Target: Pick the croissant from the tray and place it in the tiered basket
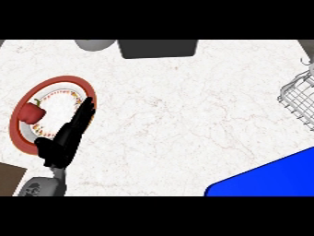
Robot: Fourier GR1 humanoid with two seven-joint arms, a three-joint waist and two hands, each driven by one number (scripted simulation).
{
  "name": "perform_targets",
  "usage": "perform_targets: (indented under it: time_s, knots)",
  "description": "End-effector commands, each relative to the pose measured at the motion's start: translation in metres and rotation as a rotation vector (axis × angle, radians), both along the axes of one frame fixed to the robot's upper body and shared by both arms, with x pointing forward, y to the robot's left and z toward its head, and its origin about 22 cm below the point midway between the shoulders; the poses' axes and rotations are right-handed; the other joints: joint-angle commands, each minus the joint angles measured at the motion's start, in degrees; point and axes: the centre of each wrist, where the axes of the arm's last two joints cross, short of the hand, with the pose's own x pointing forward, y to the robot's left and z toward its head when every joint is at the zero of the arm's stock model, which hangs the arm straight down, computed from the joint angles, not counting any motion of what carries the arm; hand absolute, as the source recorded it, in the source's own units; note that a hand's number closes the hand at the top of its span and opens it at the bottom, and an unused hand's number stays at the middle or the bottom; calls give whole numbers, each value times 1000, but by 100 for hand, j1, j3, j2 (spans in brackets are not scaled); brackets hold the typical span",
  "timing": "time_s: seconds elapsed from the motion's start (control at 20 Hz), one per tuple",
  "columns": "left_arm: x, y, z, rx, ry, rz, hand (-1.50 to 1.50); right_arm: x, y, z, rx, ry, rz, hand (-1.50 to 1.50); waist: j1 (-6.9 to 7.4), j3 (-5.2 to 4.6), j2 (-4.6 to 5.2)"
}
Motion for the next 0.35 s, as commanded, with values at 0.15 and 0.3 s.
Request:
perform_targets:
  time_s: [0.15,0.3]
  knots:
    - [-4,14,1,-17,11,47,0,-103,-36,-10,-46,-78,-16,-150,-206,3,-35]
    - [-9,18,-7,-15,35,41,0,-148,-45,-23,-35,-25,8,-150,-223,-1,-26]
